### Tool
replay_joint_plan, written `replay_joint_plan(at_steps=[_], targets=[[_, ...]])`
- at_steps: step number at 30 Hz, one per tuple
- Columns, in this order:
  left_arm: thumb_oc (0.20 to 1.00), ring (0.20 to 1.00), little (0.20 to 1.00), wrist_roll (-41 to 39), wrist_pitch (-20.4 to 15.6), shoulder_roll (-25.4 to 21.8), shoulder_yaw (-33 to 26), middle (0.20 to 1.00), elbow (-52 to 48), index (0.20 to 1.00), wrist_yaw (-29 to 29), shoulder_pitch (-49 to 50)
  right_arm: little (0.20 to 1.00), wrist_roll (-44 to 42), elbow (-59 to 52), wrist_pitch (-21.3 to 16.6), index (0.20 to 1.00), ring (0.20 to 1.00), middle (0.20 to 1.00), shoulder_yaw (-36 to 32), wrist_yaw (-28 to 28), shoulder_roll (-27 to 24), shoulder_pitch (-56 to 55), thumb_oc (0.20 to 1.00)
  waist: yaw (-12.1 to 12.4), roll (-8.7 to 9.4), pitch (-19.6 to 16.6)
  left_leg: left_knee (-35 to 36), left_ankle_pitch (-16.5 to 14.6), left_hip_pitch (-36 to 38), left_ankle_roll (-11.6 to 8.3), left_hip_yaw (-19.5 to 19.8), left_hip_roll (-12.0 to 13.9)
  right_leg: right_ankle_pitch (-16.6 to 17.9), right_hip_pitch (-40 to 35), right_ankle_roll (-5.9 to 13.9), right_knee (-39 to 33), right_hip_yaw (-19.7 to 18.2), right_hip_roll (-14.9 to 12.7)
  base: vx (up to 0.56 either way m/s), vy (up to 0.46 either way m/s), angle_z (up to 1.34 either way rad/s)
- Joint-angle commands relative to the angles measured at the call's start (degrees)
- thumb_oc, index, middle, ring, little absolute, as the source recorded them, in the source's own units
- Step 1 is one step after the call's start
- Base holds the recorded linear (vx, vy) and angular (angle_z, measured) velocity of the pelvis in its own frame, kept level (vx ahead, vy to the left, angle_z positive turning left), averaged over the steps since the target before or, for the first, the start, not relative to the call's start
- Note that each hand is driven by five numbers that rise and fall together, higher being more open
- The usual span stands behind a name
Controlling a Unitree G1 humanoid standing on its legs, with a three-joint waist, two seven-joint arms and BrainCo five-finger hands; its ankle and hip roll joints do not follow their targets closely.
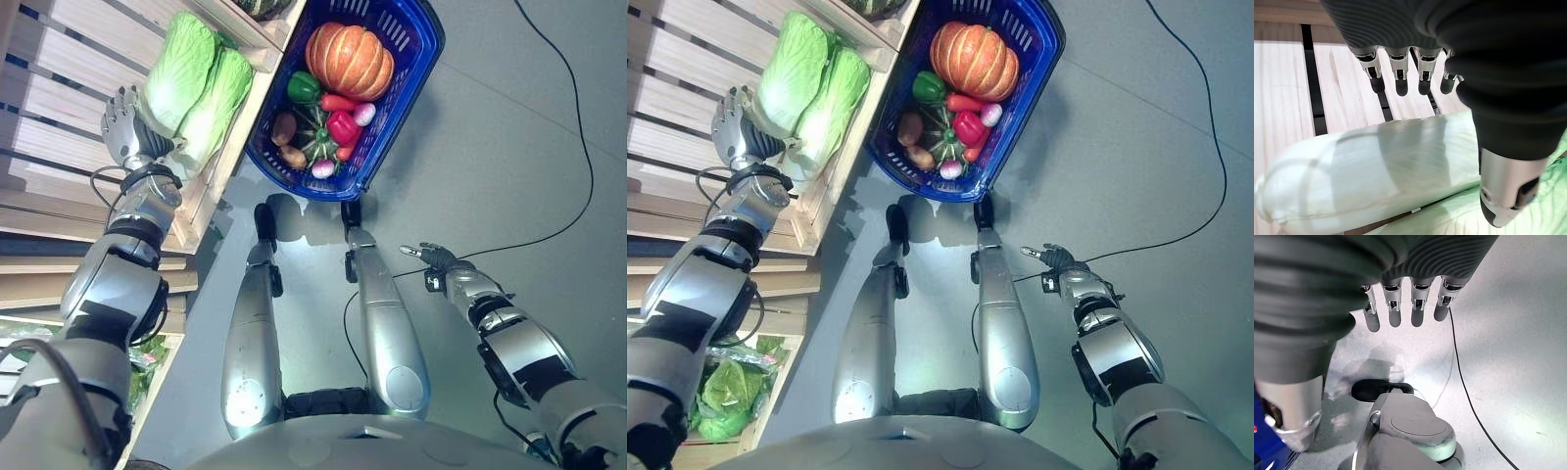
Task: Pick up fruits and vegetables into the basket
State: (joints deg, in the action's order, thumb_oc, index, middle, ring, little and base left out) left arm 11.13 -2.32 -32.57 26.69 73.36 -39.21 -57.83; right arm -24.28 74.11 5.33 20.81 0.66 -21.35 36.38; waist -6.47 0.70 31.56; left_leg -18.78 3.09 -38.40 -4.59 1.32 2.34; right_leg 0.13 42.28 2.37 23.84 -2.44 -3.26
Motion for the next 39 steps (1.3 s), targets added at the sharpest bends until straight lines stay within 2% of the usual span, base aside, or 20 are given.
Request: replay_joint_plan(at_steps=[1, 21, 23, 24, 39], targets=[[1.000, 1.000, 1.000, -1.74, 1.34, -2.89, -2.02, 1.000, 3.20, 1.000, 0.54, -0.85, 1.000, -1.71, 0.64, 0.82, 1.000, 1.000, 1.000, 1.39, -0.19, -1.81, -3.20, 1.000, 0.63, 1.35, -1.77, -5.06, -4.56, -2.58, 1.53, -1.68, -2.25, -2.40, -0.55, -0.14, 1.22, 1.88, 1.75, 0.00, 0.000, 0.00], [1.000, 1.000, 1.000, -8.14, 2.13, -2.30, -2.20, 1.000, 7.37, 1.000, 5.58, -3.30, 1.000, -2.59, 0.09, 0.89, 1.000, 1.000, 1.000, 2.35, -0.13, -1.89, -2.24, 1.000, 0.24, 2.37, -1.77, -5.01, -4.00, -5.03, 1.34, -1.49, -2.06, -2.05, 2.09, 0.09, 1.52, 1.89, 2.26, 0.00, 0.000, 0.00], [0.617, 0.617, 0.617, -8.19, 2.29, -2.31, -1.94, 0.617, 7.57, 0.617, 6.44, -3.39, 1.000, -2.86, 0.18, 0.76, 1.000, 1.000, 1.000, 2.47, -0.14, -1.92, -2.20, 1.000, 0.27, 2.42, -1.77, -4.89, -3.92, -5.12, 1.31, -1.51, -2.08, -1.94, 2.18, 0.12, 1.36, 1.94, 2.30, 0.00, 0.000, 0.00], [0.200, 0.200, 0.200, -8.33, 2.24, -2.20, -1.73, 0.200, 7.59, 0.200, 6.96, -3.25, 1.000, -2.92, 0.18, 0.75, 1.000, 1.000, 1.000, 2.46, -0.22, -2.01, -2.10, 1.000, 0.29, 2.41, -1.77, -4.76, -3.82, -5.24, 1.28, -1.43, -2.13, -1.88, 2.31, 0.15, 1.31, 1.95, 2.30, 0.00, 0.000, 0.00], [0.200, 0.200, 0.200, -10.33, 2.84, -1.23, -1.02, 0.200, 7.69, 0.200, 9.48, -2.40, 1.000, -3.32, -0.07, 0.87, 1.000, 1.000, 1.000, 2.84, -0.13, -2.19, -1.31, 1.000, 0.29, 2.19, -1.77, -4.63, -3.61, -6.17, 1.25, -1.35, -2.34, -1.59, 3.28, 0.27, 1.03, 1.99, 2.29, 0.00, 0.000, 0.00]])
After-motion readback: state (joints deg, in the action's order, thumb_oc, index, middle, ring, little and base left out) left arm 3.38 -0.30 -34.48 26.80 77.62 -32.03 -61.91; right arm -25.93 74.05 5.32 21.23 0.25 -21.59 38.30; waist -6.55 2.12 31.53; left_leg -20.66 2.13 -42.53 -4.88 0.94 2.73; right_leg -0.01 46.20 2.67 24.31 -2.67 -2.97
